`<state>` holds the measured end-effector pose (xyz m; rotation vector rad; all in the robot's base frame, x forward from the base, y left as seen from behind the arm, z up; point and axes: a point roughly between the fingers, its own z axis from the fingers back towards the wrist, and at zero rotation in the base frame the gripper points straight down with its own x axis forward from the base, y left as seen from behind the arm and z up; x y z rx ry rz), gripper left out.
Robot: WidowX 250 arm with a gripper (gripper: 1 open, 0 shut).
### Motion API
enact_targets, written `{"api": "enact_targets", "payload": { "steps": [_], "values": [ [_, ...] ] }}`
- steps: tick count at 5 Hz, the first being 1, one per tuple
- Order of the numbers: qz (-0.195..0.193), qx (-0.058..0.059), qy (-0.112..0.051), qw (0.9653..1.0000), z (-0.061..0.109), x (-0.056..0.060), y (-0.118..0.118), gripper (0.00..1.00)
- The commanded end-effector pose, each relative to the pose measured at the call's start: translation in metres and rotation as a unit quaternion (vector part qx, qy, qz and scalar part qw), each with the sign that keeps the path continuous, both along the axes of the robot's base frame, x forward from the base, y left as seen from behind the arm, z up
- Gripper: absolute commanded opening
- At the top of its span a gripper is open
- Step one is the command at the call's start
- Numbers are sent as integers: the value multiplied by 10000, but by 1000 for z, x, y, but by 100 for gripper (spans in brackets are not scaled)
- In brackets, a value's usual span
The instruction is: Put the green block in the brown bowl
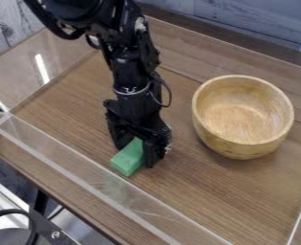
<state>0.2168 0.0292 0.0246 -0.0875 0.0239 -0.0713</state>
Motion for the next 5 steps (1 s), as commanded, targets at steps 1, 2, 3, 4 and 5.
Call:
{"api": "enact_targets", "payload": {
  "steps": [1, 2, 3, 4, 5],
  "values": [
    [73, 39, -245, 9997, 9, 7, 3, 0],
    [92, 29, -213, 9997, 12, 7, 2, 0],
    [118, 14, -195, 9997, 17, 7, 1, 0],
    [143, -1, -192, 9997, 23, 8, 1, 0],
    [182, -27, -265, 9995, 36, 13, 0, 0]
  ]
}}
